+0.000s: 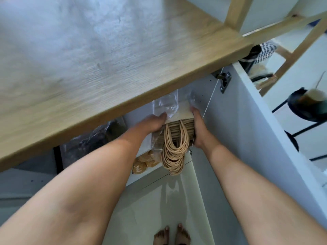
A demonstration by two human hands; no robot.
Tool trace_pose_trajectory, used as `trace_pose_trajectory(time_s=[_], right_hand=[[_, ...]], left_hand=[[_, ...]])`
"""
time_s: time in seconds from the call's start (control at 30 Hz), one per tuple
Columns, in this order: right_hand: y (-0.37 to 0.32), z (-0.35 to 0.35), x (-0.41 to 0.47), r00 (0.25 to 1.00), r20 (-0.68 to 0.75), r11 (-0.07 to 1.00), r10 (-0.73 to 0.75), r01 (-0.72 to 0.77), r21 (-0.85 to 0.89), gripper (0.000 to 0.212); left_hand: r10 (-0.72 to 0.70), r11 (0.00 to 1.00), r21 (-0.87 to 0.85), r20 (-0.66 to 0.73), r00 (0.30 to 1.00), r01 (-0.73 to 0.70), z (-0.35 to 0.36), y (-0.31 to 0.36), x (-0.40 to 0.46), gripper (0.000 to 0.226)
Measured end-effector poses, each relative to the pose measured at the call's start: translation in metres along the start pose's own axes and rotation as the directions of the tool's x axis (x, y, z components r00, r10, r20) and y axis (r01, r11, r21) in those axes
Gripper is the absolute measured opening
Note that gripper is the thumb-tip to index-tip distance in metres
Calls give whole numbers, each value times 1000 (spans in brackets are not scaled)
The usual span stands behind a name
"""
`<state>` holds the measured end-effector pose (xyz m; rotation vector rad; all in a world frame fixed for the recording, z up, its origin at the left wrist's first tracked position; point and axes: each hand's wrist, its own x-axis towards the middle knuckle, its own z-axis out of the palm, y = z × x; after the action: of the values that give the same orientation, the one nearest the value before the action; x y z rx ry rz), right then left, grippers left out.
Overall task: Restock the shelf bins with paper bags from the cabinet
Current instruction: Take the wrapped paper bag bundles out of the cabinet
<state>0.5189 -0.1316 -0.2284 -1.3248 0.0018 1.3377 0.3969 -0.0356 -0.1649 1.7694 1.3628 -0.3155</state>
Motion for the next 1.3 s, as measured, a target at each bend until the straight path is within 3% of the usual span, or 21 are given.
trace_pose_trajectory(time_s=[0.27, 0.5, 0.63, 0.8, 1.1, 1.3], right_hand=[[8, 2, -86, 998, -12, 992, -67, 68, 106, 61], [28, 11, -166, 990, -40, 986, -132, 135, 100, 58], [44, 20, -219, 971, -141, 977, -192, 202, 62, 68], [50, 36, -276, 941, -142, 940, -307, 323, 110, 57], [-33, 62, -350, 867, -118, 852, -484, 498, 165, 52], [-110, 99, -360, 846, 2, 838, -533, 528, 138, 46]], left_hand=[[15, 999, -45, -93, 996, -19, 12, -11, -83, 81], [32, 971, -233, -69, 997, -47, 12, -18, -163, 61], [101, 979, -178, -25, 995, -103, 0, -29, -217, 68], [209, 971, -117, 10, 978, -206, -24, -35, -267, 71], [385, 886, -279, -1, 923, -370, -76, 20, -339, 63], [392, 877, -279, -56, 918, -391, -141, 61, -351, 64]])
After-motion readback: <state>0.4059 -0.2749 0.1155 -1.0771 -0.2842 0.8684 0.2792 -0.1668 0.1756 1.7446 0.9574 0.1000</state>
